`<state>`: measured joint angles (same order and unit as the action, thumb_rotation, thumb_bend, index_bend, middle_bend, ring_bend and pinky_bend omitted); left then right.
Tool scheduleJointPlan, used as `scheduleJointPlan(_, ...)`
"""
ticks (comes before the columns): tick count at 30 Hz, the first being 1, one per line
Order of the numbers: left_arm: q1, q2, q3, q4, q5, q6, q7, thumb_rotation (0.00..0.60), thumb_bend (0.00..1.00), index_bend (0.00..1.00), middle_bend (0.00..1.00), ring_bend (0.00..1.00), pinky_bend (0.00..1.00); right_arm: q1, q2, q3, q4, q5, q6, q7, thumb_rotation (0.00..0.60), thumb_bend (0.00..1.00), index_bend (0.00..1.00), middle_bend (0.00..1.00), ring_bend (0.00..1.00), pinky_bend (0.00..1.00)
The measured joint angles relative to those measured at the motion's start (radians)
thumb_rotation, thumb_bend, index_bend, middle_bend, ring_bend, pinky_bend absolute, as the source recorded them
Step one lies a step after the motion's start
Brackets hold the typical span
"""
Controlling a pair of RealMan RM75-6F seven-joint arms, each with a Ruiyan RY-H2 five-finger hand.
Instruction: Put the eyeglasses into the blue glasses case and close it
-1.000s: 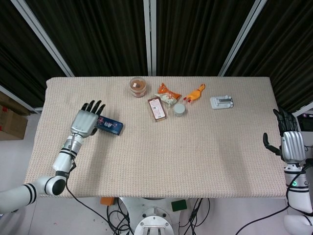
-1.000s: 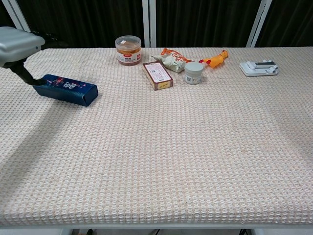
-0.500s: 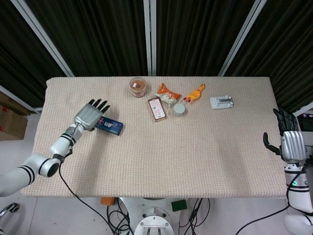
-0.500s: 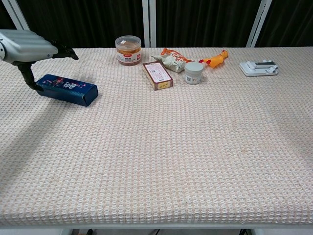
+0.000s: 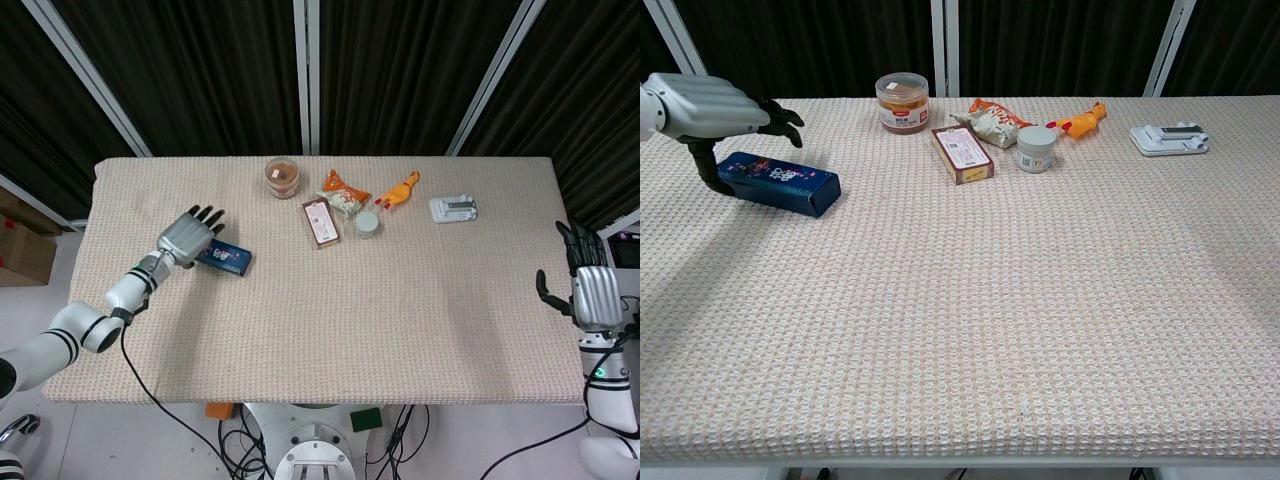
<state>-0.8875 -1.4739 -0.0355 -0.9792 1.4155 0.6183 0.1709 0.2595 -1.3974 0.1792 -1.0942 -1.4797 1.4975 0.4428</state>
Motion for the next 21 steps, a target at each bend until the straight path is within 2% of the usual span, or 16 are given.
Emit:
scheduleJointPlan(7, 0.002, -0.027, 0.012, 0.033, 0.026, 0.025, -0.063, 0.6, 0.12, 0.51, 0.0, 0.0, 0.13, 0.0, 0.0, 0.0, 0.002, 0.001, -0.001, -0.002, 0.6, 0.53, 0.0, 0.0, 0.0, 0.0)
scheduleJointPlan(14, 0.007, -0.048, 0.013, 0.063, 0.031, 0.046, -0.134, 0.6, 0.16, 0.64, 0.0, 0.0, 0.13, 0.0, 0.001, -0.001, 0.001, 0.003, -0.004, -0.001, 0.6, 0.52, 0.0, 0.0, 0.0, 0.0)
scheduleJointPlan(16, 0.009, -0.048, 0.014, 0.063, 0.03, 0.046, -0.137, 0.6, 0.17, 0.62, 0.0, 0.0, 0.13, 0.001, 0.0, -0.002, 0.002, 0.002, -0.006, 0.0, 0.6, 0.53, 0.0, 0.0, 0.0, 0.0)
scheduleJointPlan(17, 0.009, -0.046, 0.015, 0.062, 0.029, 0.044, -0.137, 0.6, 0.16, 0.58, 0.0, 0.0, 0.13, 0.001, 0.0, -0.003, 0.002, 0.001, -0.007, 0.001, 0.6, 0.53, 0.0, 0.0, 0.0, 0.0)
scheduleJointPlan(19, 0.008, -0.041, 0.018, 0.056, 0.028, 0.036, -0.137, 0.6, 0.16, 0.49, 0.0, 0.0, 0.13, 0.001, -0.001, -0.004, 0.003, 0.0, -0.008, 0.002, 0.6, 0.53, 0.0, 0.0, 0.0, 0.0)
scheduleJointPlan(21, 0.006, -0.034, 0.02, 0.049, 0.027, 0.028, -0.132, 0.6, 0.16, 0.35, 0.0, 0.0, 0.13, 0.001, 0.0, -0.005, 0.003, -0.001, -0.008, 0.002, 0.6, 0.53, 0.0, 0.0, 0.0, 0.0)
